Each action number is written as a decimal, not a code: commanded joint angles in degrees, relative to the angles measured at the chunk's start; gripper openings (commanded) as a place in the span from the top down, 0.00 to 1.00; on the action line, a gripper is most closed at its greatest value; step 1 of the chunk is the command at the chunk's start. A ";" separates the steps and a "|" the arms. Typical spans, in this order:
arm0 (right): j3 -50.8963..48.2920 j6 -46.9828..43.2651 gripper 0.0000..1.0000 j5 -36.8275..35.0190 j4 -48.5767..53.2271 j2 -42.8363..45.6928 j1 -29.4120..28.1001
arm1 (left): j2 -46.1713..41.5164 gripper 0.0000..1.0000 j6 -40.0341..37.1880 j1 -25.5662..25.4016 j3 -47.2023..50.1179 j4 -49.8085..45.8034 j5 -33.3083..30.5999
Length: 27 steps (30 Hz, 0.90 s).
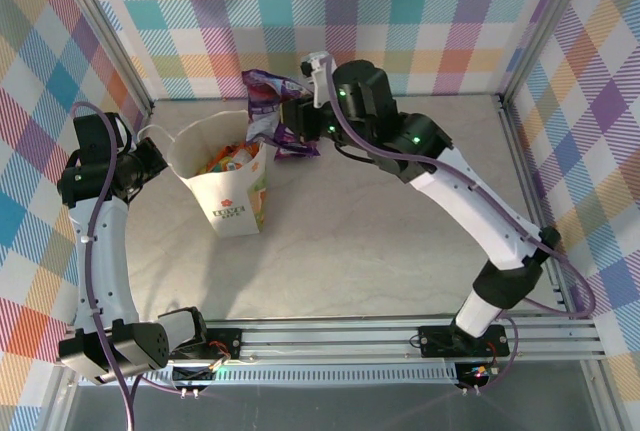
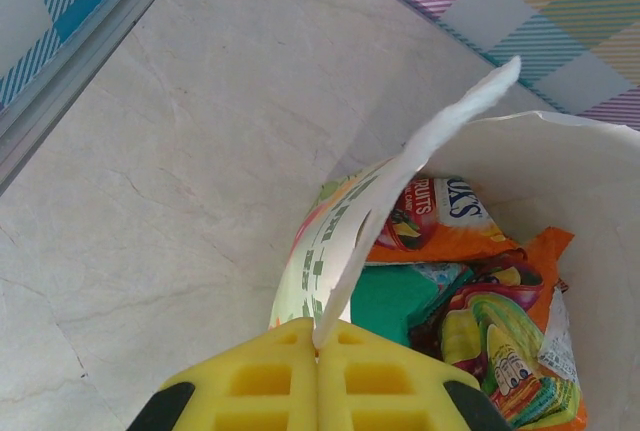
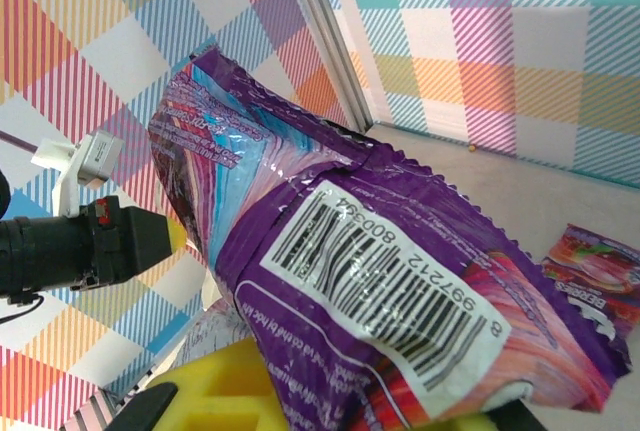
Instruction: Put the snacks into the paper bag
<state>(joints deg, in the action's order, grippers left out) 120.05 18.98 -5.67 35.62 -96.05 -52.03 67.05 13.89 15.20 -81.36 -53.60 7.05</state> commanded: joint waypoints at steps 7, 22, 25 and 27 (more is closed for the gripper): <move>15.32 -1.23 0.87 5.11 -1.48 -9.77 -1.14 | -1.43 0.93 -0.80 1.07 -0.24 0.08 0.30; 25.60 0.76 0.87 9.46 -0.89 -20.58 -1.23 | -1.21 0.94 -1.32 1.14 -0.04 0.11 0.07; 26.24 1.77 0.87 10.71 -1.05 -21.99 -1.23 | -1.23 0.94 -1.41 1.07 0.33 0.08 -0.01; 26.29 2.48 0.87 11.11 -1.52 -22.83 -1.19 | -1.37 0.94 -1.41 1.06 0.44 0.12 -0.21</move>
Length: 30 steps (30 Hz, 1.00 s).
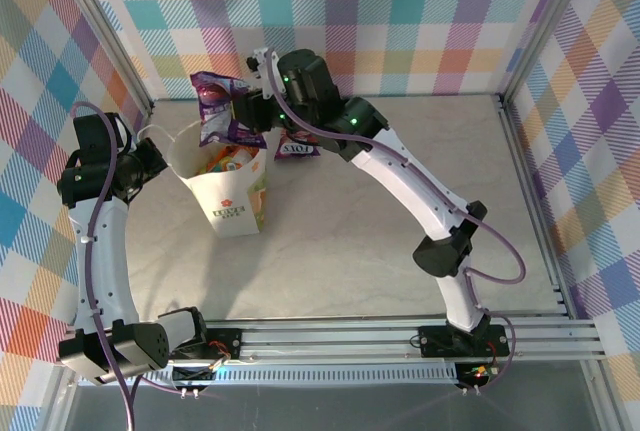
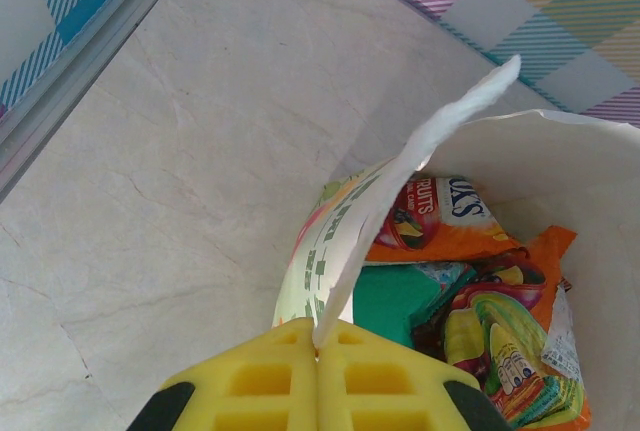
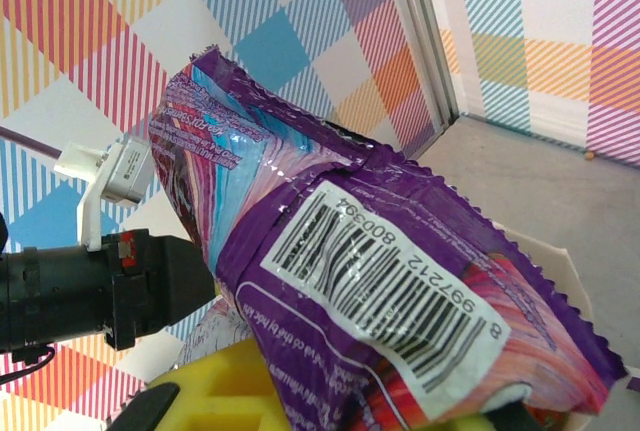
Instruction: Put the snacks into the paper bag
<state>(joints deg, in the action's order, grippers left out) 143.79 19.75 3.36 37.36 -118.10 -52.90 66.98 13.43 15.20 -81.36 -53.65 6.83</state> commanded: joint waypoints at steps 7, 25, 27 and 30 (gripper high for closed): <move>2.99 2.83 0.87 3.12 -4.30 -3.40 -0.35 | -2.03 0.94 -1.04 1.08 1.07 0.69 -0.33; 3.02 6.29 0.88 4.73 -7.66 -8.91 -0.36 | -2.57 0.94 -1.13 1.07 1.92 0.49 -1.11; 3.17 6.75 0.88 4.82 -8.37 -9.16 -0.36 | -2.50 0.94 -1.21 1.09 2.04 0.48 -1.25; 3.17 7.65 0.88 4.21 -8.96 -9.81 -0.36 | -2.31 0.94 -1.21 1.11 1.98 0.49 -1.07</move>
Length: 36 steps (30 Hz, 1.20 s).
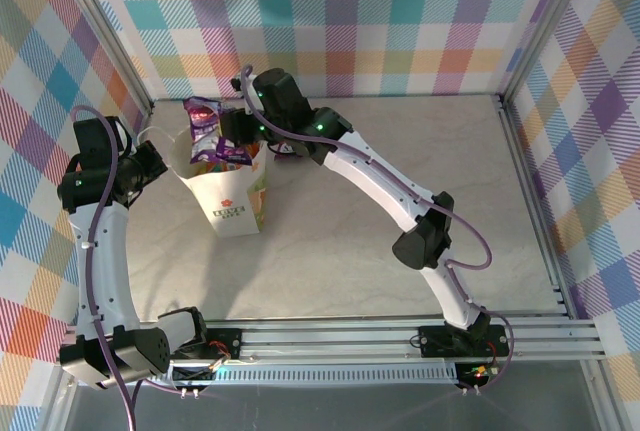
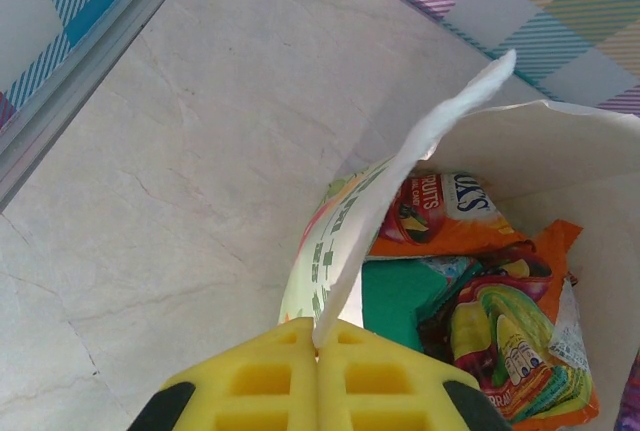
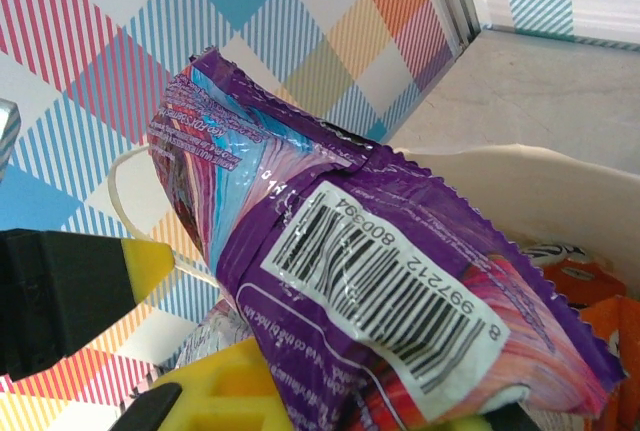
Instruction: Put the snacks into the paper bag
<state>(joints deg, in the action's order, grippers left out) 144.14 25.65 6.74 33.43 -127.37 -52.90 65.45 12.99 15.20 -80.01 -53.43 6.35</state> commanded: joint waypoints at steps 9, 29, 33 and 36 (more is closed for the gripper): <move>4.53 3.95 0.88 1.08 -6.91 -4.38 -0.36 | -0.87 0.94 -0.86 1.06 1.64 0.78 -0.72; 4.99 1.83 0.80 3.48 1.33 -8.15 -0.53 | 0.80 0.93 -0.78 1.13 0.05 0.52 -1.00; 4.95 1.77 0.79 2.84 2.40 -8.47 -0.53 | 0.73 0.93 -0.78 1.06 -0.21 0.35 -1.07; 5.00 1.55 0.78 2.57 2.54 -8.33 -0.53 | 0.91 0.93 -0.78 1.06 -0.41 0.12 -1.08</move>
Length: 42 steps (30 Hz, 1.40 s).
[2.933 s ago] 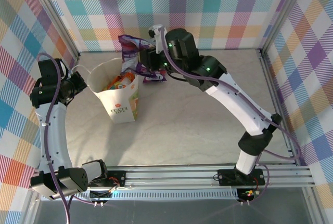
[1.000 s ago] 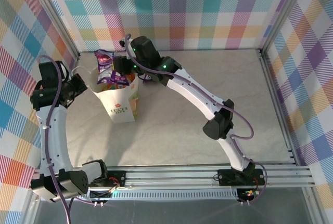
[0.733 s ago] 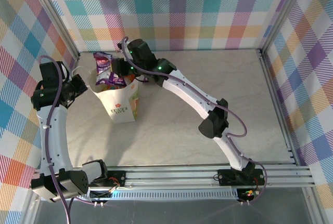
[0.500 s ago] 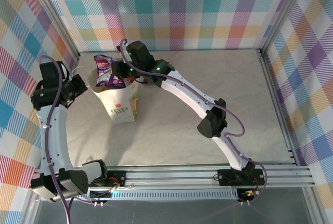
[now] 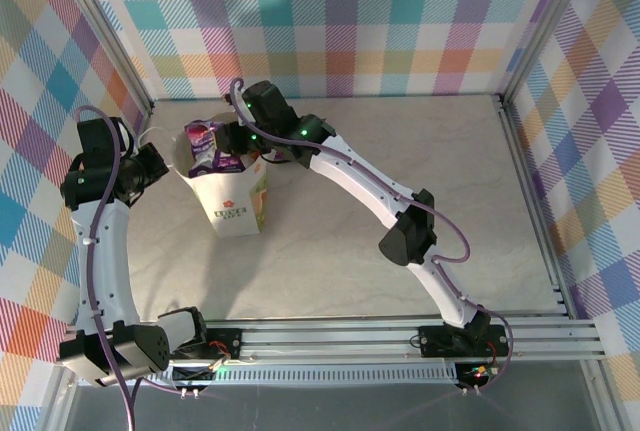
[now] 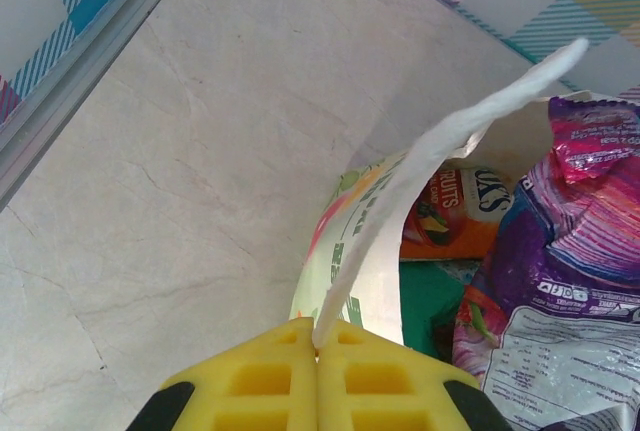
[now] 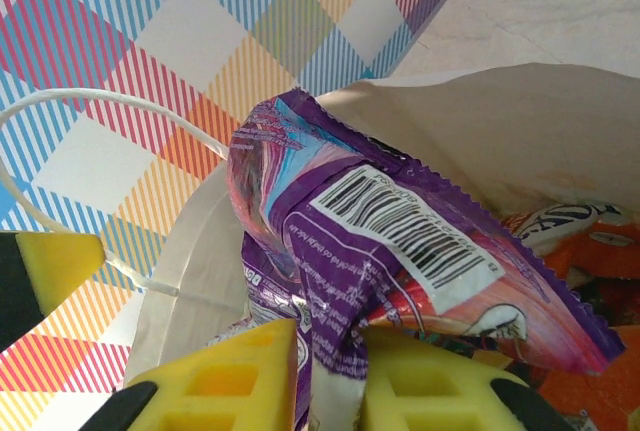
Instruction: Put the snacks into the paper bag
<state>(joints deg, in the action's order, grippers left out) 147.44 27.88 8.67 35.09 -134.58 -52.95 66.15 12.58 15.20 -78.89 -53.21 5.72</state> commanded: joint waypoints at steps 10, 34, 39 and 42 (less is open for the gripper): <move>1.88 -1.10 0.47 0.44 3.24 1.02 -0.49 | 0.31 0.93 -0.36 1.12 -1.95 -0.47 -0.36; -12.79 -8.15 0.39 -3.92 7.19 23.96 -0.49 | 1.11 0.85 -0.19 1.06 -4.21 -1.38 -0.62; -24.44 -10.69 0.30 -11.61 5.52 32.76 -0.40 | 1.62 0.78 -0.05 1.08 -5.29 -1.37 -0.53; -31.56 -11.16 0.26 -15.64 4.63 37.43 0.16 | 2.03 0.75 0.10 1.06 -5.94 -1.46 -0.29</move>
<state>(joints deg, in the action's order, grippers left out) 120.05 18.81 -0.84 41.15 -100.88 -52.95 67.79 12.60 15.20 -82.72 -53.95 5.30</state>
